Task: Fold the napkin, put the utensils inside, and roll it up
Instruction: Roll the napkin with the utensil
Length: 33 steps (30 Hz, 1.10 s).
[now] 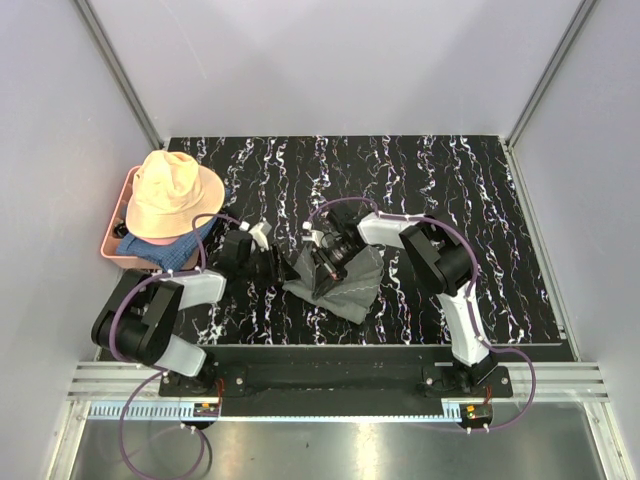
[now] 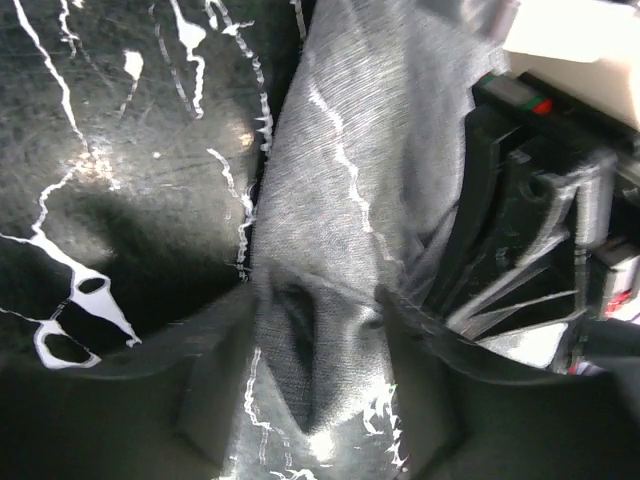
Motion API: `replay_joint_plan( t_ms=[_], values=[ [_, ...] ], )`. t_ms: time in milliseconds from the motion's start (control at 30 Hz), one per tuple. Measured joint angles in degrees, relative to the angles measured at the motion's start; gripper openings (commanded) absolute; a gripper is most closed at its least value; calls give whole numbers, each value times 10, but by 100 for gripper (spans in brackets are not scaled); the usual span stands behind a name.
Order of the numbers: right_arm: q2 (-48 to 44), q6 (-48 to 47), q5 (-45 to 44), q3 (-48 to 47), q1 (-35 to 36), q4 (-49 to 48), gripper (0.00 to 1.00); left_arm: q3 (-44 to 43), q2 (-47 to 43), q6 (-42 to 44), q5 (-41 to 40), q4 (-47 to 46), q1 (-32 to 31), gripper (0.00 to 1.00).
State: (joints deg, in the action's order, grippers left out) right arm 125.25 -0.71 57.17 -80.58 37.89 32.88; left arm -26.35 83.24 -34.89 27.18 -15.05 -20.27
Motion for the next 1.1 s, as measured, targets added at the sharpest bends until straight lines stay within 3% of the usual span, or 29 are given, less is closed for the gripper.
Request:
replay_joint_plan(
  t_ms=[267, 300, 333, 433, 533, 733, 867, 1100],
  values=[
    [4, 0, 9, -10, -6, 7, 2, -6, 28, -6, 0, 2, -1, 0],
    [4, 0, 8, -14, -7, 9, 6, -9, 29, -5, 0, 6, -1, 0],
    [4, 0, 7, -17, -7, 11, 19, -13, 31, -4, 0, 12, -1, 0],
    [3, 6, -3, -25, -8, 16, 42, -33, 39, 2, 0, 41, -1, 0],
    [-12, 14, -35, -26, -8, 18, 59, -55, 49, 5, 1, 70, -1, 0],
    [-143, -3, -204, 26, 11, -13, 68, -82, 64, 6, 9, 111, -1, 0],
    [-231, -14, -336, 101, 78, -76, 72, -95, 71, 6, 12, 130, -1, 0],
    [-255, -33, -488, 185, 179, -157, 72, -104, 78, 9, 17, 143, -1, 0]
  ],
)
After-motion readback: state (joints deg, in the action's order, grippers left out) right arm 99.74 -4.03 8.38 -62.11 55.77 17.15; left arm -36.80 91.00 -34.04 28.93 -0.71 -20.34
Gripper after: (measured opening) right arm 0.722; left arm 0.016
